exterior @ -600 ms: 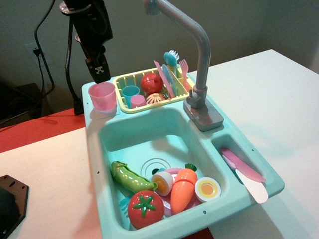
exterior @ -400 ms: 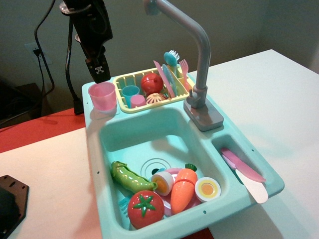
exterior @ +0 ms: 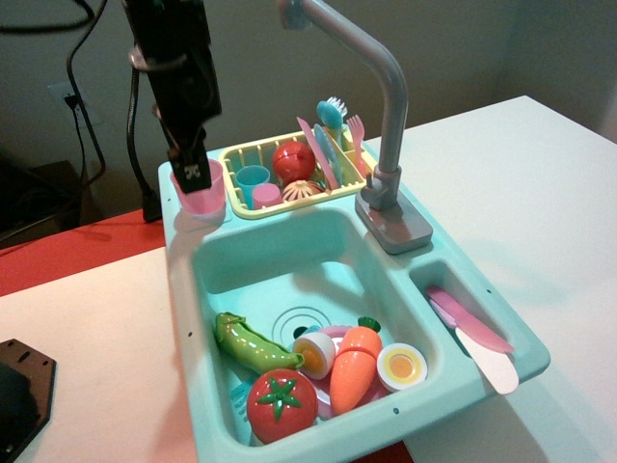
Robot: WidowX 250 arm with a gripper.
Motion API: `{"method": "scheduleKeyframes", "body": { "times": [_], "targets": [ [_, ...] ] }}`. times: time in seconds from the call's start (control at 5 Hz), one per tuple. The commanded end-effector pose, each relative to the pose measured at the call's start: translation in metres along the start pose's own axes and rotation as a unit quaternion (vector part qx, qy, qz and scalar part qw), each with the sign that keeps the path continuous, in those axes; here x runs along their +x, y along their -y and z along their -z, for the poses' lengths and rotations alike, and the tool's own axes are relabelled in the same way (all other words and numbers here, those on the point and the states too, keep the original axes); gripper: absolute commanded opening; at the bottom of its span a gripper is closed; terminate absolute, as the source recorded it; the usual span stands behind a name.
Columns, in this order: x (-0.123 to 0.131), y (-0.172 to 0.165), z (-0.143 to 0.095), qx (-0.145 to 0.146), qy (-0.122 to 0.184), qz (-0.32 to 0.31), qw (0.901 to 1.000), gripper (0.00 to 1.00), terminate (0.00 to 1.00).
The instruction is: Put cup from counter to sink
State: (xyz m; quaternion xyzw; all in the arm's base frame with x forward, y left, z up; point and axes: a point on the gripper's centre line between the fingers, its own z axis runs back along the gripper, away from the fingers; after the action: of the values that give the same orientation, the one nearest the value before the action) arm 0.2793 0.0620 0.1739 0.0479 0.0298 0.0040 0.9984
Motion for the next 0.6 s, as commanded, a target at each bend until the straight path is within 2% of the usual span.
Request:
{"method": "scheduleKeyframes", "body": {
  "times": [0.0, 0.2, 0.4],
  "targets": [
    [-0.007, 0.001, 0.002, 0.012, 0.012, -0.005, 0.9998, 1.00, 0.00],
    [-0.012, 0.001, 0.012, 0.018, 0.012, -0.010, 0.9997, 1.00, 0.00],
    [-0.013, 0.001, 0.013, 0.018, 0.028, -0.011, 0.9994, 0.00, 0.00]
  ]
}}
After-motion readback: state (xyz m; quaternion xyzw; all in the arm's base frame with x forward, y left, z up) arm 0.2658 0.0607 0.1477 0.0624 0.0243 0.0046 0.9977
